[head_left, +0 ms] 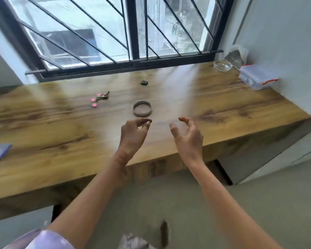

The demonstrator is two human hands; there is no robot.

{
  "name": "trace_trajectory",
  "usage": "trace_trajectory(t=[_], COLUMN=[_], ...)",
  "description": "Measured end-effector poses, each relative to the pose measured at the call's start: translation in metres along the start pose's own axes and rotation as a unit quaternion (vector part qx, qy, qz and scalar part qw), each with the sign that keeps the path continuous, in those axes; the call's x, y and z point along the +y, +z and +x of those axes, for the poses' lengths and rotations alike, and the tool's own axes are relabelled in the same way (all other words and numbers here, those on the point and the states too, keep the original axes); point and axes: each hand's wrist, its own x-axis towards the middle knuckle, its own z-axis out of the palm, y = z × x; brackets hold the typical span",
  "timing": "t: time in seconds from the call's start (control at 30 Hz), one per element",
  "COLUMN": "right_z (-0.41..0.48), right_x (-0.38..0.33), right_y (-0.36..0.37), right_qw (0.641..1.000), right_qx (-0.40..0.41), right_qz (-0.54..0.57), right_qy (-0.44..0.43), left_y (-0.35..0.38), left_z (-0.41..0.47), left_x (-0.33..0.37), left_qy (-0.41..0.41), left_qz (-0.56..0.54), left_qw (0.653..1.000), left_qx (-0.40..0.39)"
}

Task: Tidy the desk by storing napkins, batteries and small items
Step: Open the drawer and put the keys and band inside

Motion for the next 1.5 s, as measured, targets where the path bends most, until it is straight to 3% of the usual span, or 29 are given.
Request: trace_trajectory(t=[0.13,0.23,0.27,0.33,0.43,0.53,0.63,0.8,0.93,1.13,1.3,1.5], right_z=[-0.068,-0.108,-0.12,-0.14,-0.167,-0.182,-0.186,-0.175,-0.169,-0.167,-0.171,-0.188], right_x=[-0.023,-0.028,-0.026,-0.018,-0.008,0.003,0.014,0.039,0.052,0.058,0.058,0.062], right_y=[0.029,0.055,0.066,0.086,0.117,0.146,0.181,0.225,0.239,0.244,0.245,0.235], right_qw=[0.996,0.971,0.948,0.859,0.71,0.634,0.592,0.569,0.552,0.557,0.555,0.556], right_qx=[-0.024,-0.039,-0.046,-0.062,-0.103,-0.09,-0.073,-0.021,0.0,0.017,0.025,0.026], right_qz=[0.064,0.142,0.189,0.319,0.449,0.49,0.501,0.511,0.546,0.56,0.569,0.563], right_qy=[0.065,0.188,0.253,0.395,0.533,0.591,0.627,0.644,0.629,0.613,0.606,0.611], left_y=[-0.051,-0.084,-0.093,-0.106,-0.121,-0.135,-0.144,-0.15,-0.148,-0.146,-0.146,-0.147], left_z=[-0.057,-0.091,-0.102,-0.122,-0.143,-0.149,-0.143,-0.116,-0.103,-0.097,-0.101,-0.125], left_x=[-0.044,-0.075,-0.089,-0.12,-0.178,-0.226,-0.254,-0.274,-0.287,-0.302,-0.309,-0.311], left_qy=[-0.062,-0.139,-0.179,-0.269,-0.395,-0.452,-0.454,-0.427,-0.387,-0.369,-0.368,-0.38], left_qz=[-0.052,-0.168,-0.205,-0.285,-0.439,-0.534,-0.594,-0.645,-0.672,-0.705,-0.718,-0.709], left_qw=[0.997,0.976,0.962,0.92,0.807,0.706,0.641,0.59,0.58,0.544,0.53,0.54], left_qx=[-0.005,-0.009,-0.007,-0.002,0.027,0.108,0.171,0.231,0.248,0.267,0.26,0.249])
